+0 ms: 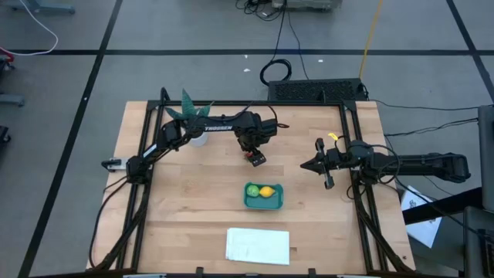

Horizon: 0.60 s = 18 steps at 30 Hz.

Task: Pick and placing Produce into tupperware
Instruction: Put the strawberry into the blue bin

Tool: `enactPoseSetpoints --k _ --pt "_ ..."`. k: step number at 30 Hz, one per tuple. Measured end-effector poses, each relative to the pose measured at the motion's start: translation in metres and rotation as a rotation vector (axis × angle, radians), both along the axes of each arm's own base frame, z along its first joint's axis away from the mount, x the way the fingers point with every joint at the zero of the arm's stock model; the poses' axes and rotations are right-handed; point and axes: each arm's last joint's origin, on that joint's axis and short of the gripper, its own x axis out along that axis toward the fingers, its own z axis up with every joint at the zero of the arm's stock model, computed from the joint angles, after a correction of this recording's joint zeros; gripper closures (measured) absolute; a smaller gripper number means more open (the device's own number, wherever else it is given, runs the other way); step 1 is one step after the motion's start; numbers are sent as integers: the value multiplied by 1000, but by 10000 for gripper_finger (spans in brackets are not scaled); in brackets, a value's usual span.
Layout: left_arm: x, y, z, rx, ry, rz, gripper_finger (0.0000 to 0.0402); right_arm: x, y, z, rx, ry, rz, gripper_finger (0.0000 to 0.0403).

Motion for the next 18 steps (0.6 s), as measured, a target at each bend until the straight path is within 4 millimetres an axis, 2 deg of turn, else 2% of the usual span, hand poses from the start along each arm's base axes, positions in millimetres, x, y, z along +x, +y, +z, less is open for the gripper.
enactPoseSetpoints --k 11,18 --pt "-4 -1 -15 -4 22 -2 130 0 0 0 0 0 0 403" --pt "-4 -1 -16 -1 18 -32 130 0 0 0 0 0 0 403"
